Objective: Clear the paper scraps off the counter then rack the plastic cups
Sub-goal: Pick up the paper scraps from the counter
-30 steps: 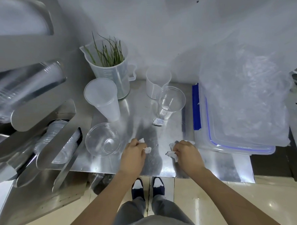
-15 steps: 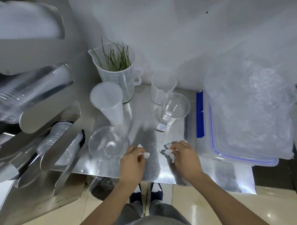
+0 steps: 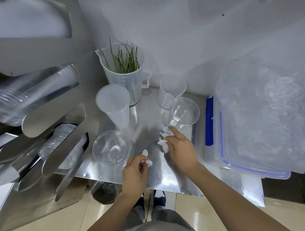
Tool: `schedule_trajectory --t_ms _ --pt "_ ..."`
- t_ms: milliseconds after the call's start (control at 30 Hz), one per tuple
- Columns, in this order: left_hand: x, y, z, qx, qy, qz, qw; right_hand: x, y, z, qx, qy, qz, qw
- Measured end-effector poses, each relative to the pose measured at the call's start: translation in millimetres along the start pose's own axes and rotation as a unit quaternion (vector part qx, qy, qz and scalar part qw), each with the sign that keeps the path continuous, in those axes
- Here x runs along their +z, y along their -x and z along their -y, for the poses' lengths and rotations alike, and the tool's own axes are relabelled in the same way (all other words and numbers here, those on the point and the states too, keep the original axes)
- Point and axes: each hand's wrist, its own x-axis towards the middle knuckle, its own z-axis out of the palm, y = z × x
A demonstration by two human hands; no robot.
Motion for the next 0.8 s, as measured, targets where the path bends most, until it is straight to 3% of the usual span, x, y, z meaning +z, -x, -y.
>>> schedule_trajectory --t_ms 200,333,633,800 --pt "-1.5 -1.2 0.6 -0.002 0.002 0.014 1.0 26.1 -26.4 -14.1 -0.034 0.126 0.153 0.98" --pt "-0.7 -3.0 1.3 0.001 0.001 0.008 1.0 21.5 -27.2 -5.7 0.006 0.074 0.113 0.991" --pt "1.0 -3.7 2.3 0.002 -0.001 -0.005 1.0 9.2 -5.1 -5.0 0.005 0.012 0.044 0.999" --pt "1.5 -3.7 1.1 0.004 0.009 -0.015 1.0 1.8 11.2 -9.5 0.076 -0.07 0.04 0.994"
